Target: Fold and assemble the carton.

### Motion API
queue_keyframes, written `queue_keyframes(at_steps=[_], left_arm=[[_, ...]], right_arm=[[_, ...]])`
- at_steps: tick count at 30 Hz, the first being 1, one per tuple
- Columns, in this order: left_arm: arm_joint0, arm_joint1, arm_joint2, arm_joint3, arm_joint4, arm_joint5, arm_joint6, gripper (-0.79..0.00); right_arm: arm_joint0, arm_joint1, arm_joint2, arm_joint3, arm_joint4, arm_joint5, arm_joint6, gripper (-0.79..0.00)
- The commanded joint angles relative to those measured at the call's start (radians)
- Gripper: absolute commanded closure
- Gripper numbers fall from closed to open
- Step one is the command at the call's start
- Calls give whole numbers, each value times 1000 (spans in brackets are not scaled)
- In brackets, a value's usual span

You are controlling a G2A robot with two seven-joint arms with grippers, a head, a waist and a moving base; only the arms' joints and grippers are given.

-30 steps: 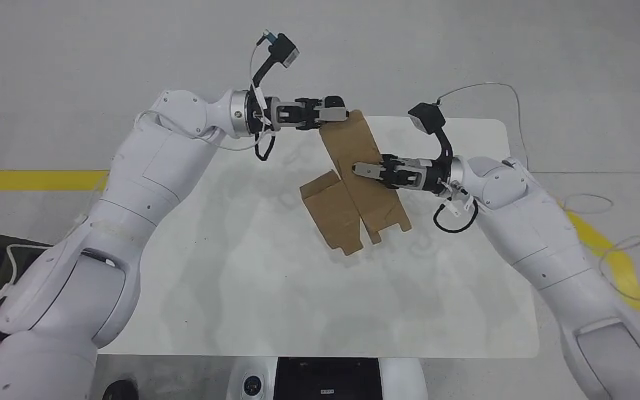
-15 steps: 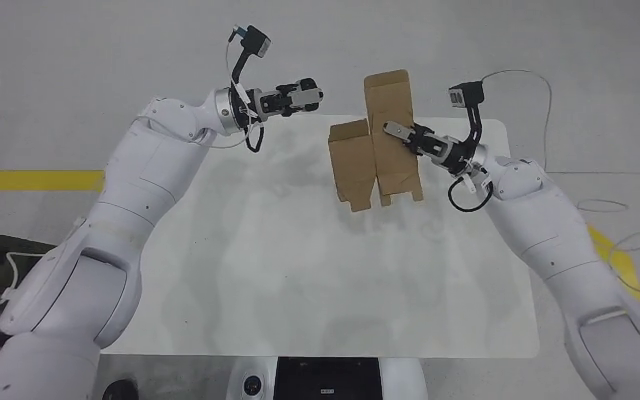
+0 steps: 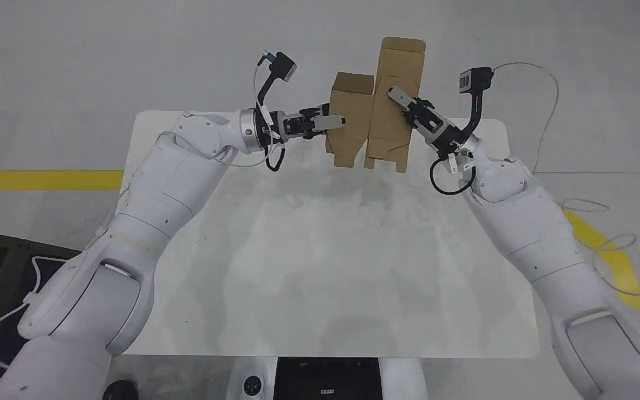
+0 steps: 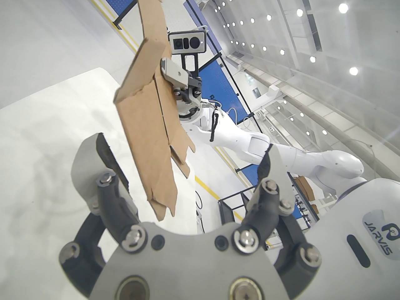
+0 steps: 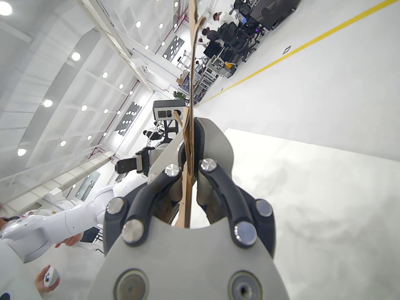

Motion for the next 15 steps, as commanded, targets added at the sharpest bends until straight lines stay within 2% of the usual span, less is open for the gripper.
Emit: queue_keyframes(at_steps=[1,11,12,13,15], left_arm=[[3,-4,-2,7,0,12,8,-785],[21,-23,-15,19,-55,39,-31,-779],[23,-25,-16,22,-58,42,-33,-646],[25,-27,-18,25,-65,47,-33,-397],[28,-31,-23,33,-74,55,-31,-209]], right_arm=[[-4,-4,7,0,-1,7,-12,0],[-22,-20,49,8,-41,33,-74,0],[-24,-21,52,8,-43,34,-76,0],[-26,-23,56,7,-43,35,-77,0],[-29,-26,62,7,-45,36,-75,0]])
